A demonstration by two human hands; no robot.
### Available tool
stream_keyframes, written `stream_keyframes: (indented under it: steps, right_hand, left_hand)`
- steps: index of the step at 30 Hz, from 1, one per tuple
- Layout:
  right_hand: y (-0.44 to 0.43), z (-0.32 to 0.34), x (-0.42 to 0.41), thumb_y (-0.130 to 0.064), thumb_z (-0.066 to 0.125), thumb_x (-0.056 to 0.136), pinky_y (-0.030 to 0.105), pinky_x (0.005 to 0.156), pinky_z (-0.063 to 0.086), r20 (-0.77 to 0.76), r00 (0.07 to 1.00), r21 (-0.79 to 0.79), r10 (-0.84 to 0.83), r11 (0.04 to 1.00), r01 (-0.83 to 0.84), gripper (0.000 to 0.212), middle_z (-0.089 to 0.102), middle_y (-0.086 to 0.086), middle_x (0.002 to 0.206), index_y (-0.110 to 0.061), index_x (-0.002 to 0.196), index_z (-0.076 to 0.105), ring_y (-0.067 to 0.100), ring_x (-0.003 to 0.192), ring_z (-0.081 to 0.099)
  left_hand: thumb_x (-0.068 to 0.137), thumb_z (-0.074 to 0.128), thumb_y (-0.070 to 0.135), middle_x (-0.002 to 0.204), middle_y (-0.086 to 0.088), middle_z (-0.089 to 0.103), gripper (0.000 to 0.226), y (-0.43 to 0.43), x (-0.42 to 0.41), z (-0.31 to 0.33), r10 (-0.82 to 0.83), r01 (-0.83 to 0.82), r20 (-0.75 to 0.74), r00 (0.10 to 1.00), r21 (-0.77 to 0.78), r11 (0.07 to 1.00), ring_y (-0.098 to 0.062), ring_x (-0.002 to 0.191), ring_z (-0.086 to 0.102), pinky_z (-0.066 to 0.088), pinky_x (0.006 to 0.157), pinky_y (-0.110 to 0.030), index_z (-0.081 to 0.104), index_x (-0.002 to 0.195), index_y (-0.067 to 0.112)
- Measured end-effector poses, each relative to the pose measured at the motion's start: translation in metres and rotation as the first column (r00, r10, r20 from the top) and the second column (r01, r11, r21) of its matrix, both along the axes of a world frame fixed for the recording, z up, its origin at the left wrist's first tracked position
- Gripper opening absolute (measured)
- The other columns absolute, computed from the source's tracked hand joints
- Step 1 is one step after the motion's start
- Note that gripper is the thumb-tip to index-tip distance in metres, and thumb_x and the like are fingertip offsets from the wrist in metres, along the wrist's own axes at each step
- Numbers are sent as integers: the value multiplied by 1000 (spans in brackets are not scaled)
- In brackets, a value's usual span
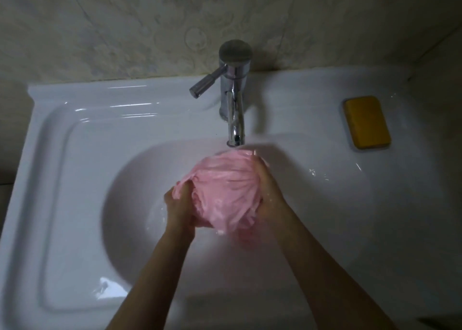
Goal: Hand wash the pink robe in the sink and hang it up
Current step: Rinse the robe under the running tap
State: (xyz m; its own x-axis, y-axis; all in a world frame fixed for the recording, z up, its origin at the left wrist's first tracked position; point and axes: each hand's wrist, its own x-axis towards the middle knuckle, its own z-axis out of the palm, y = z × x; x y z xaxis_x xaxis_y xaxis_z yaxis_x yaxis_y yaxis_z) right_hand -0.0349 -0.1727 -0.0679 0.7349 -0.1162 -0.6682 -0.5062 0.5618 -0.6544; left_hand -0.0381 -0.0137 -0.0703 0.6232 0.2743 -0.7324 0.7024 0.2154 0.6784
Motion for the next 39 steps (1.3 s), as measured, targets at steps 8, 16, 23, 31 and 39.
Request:
stream_keyframes:
  steps: [8, 16, 23, 31, 39]
  right_hand:
    - [-30, -14, -49, -48, 69, 79, 31, 88, 44, -485, 712, -802, 508, 66, -594, 58, 43, 13, 134, -10, 120, 54, 29, 117, 50]
    - [-15, -71, -54, -82, 32, 76, 56, 103, 36, -383, 484, -911, 787, -235, -338, 77, 25, 11, 155, -40, 141, 33, 39, 136, 32]
    - [-6, -106, -58, -59, 45, 80, 46, 85, 51, -252, 641, -959, 725, -273, -68, 54, 65, 16, 114, -20, 114, 60, 35, 101, 64]
    - [0, -113, -31, -46, 31, 92, 24, 49, 49, -47, 760, -939, 648, -288, 187, 52, 69, 5, 70, -16, 76, 70, 22, 60, 67]
    - [-2, -104, 3, -42, 42, 87, 31, 54, 51, -336, 729, -941, 596, -189, -279, 44, 68, 9, 64, -13, 69, 71, 28, 59, 66]
  left_hand:
    - [65, 67, 70, 148, -14, 30, 85, 41, -9, -41, -769, 611, -223, 599, 749, 258, -35, 135, 29, 31, 106, -54, 50, 126, 13]
    - [34, 71, 79, 141, -19, 44, 123, 4, -37, -68, -859, 618, -511, 6, 677, -399, -44, 125, 46, 38, 86, -72, 38, 136, 18]
    - [66, 76, 27, 110, -14, 60, 62, -7, -38, -88, -899, 491, -418, 128, 815, -309, -35, 90, 58, 51, 72, -44, 48, 120, 15]
    - [78, 41, 29, 93, -15, 68, 39, -18, -20, -103, -885, 574, -461, 67, 743, -344, -35, 82, 66, 55, 71, -44, 52, 109, 7]
    - [95, 48, 27, 149, -11, 34, 49, -40, 16, -72, -931, 799, -350, 103, 587, -132, -27, 138, 29, 19, 113, -39, 38, 141, 14]
